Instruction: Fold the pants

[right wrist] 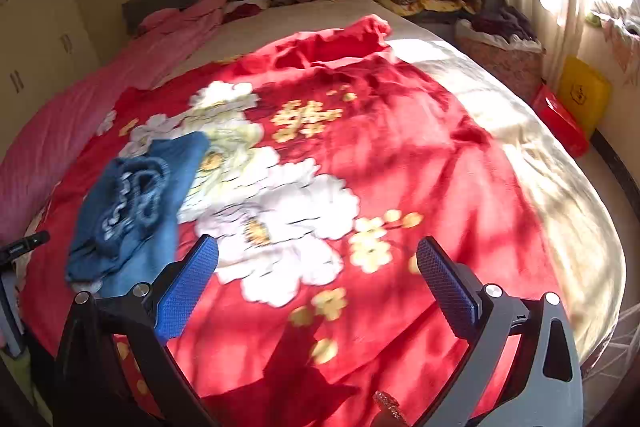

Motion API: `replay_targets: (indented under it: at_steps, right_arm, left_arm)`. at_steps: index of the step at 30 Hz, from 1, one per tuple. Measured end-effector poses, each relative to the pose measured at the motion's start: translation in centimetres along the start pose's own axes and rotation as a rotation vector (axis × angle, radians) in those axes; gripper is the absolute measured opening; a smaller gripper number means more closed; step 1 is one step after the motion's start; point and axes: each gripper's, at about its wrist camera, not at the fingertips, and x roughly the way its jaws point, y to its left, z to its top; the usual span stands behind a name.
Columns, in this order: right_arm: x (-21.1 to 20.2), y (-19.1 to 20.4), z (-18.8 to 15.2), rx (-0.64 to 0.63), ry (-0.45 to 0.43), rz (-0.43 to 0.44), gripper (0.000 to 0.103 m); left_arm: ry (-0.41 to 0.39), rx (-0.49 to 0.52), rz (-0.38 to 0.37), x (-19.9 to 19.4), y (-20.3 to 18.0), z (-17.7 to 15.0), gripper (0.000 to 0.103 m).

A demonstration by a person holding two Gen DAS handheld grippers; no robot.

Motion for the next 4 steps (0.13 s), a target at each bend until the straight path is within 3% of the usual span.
replay_targets:
  at_steps: [4]
  right_arm:
    - [5.4, -7.3, 4.6, 0.043, 0.037, -0.210, 0.099]
  left_arm:
    - [0.053, -0.047, 0.116, 6.6, 3.0, 4.7, 0.094]
